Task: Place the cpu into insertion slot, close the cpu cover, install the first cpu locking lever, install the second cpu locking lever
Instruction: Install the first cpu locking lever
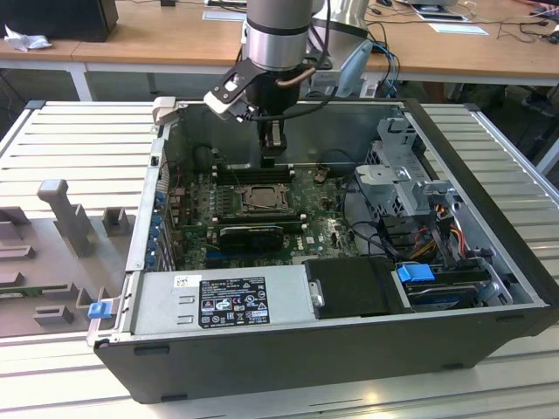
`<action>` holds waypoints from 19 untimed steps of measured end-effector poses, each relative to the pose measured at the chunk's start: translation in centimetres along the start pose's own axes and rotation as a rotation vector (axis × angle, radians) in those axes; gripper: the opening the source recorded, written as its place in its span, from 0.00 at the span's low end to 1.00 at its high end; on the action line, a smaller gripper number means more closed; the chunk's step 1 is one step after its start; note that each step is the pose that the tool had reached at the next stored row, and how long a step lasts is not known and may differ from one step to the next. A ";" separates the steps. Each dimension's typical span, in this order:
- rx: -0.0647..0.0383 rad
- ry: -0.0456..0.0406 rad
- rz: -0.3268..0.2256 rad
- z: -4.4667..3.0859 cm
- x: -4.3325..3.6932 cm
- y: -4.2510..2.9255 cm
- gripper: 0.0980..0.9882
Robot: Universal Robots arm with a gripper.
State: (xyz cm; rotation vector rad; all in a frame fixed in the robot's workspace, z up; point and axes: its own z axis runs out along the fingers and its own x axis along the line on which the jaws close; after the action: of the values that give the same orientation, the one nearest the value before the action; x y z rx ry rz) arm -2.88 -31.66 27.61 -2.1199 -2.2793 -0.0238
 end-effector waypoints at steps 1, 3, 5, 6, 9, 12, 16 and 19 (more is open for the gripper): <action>0.000 -0.0002 -0.013 0.00 0.00 0.00 0.01; 0.001 -0.0004 -0.046 0.00 0.00 0.00 0.01; 0.003 -0.0008 -0.098 0.00 0.00 0.00 0.01; 0.004 -0.0010 -0.113 0.00 0.00 0.00 0.01; 0.004 -0.0011 -0.135 0.00 0.00 0.00 0.01; 0.005 -0.0013 -0.150 0.00 0.00 0.00 0.01; 0.005 -0.0014 -0.169 0.00 0.00 0.00 0.01; 0.006 -0.0016 -0.186 0.00 0.00 0.00 0.01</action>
State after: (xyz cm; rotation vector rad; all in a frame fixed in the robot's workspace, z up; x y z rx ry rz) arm -2.87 -31.66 27.61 -1.8985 -2.4652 -0.0196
